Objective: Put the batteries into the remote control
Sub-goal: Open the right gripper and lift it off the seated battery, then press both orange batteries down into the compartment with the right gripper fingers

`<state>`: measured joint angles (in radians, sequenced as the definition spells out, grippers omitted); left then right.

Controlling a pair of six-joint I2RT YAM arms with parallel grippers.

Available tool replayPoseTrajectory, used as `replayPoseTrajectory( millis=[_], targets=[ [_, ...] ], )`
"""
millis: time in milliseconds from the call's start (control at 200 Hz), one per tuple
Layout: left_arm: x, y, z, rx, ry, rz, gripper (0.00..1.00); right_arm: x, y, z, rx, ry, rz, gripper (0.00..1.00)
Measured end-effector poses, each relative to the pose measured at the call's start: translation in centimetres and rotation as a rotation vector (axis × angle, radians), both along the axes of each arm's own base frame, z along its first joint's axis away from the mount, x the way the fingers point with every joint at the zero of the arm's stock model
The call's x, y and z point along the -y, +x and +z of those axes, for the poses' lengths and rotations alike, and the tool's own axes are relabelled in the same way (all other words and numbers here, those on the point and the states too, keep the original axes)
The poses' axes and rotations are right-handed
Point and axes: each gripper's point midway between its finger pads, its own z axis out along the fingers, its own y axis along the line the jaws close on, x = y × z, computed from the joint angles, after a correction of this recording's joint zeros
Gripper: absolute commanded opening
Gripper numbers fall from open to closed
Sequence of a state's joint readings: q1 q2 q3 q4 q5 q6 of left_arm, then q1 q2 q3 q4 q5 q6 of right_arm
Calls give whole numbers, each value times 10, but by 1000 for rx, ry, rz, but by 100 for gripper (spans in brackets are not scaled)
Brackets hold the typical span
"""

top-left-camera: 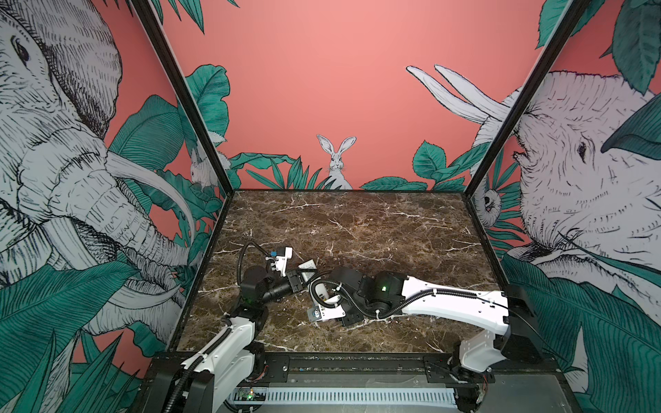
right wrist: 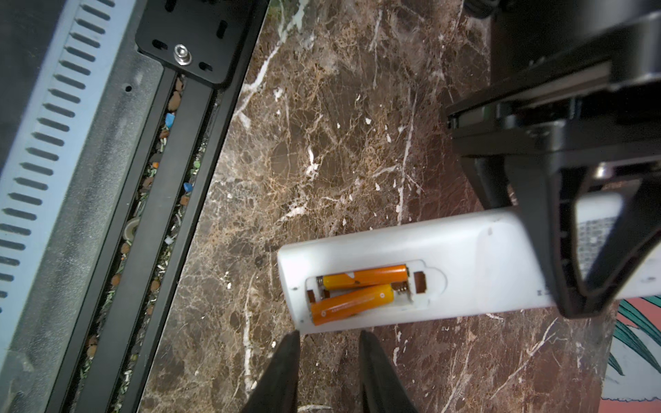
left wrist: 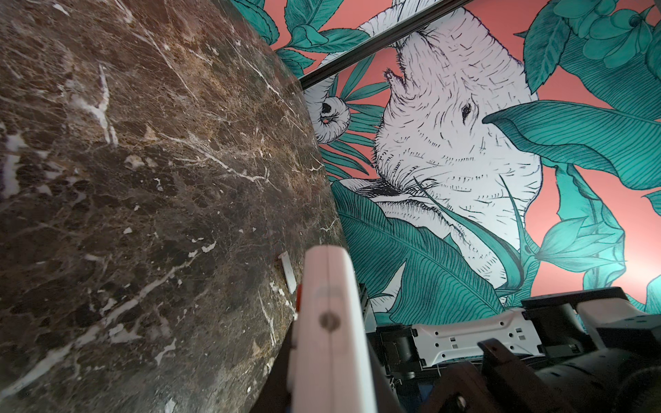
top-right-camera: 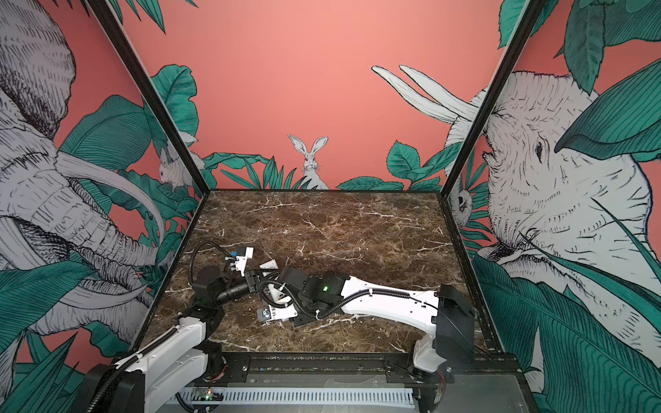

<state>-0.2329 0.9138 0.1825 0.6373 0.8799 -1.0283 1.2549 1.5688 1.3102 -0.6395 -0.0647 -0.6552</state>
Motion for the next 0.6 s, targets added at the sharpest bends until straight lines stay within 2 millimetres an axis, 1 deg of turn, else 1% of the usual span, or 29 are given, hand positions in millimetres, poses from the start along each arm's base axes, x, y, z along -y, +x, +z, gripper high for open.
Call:
replayPoseTrajectory(
  millis=[185, 600],
  targets=[
    [0, 0, 1, 3, -1, 0, 0, -2, 2, 2, 7, 2, -1, 30],
    [0, -1, 3, 12, -3, 0, 0, -2, 2, -5, 3, -20, 4, 28]
  ],
)
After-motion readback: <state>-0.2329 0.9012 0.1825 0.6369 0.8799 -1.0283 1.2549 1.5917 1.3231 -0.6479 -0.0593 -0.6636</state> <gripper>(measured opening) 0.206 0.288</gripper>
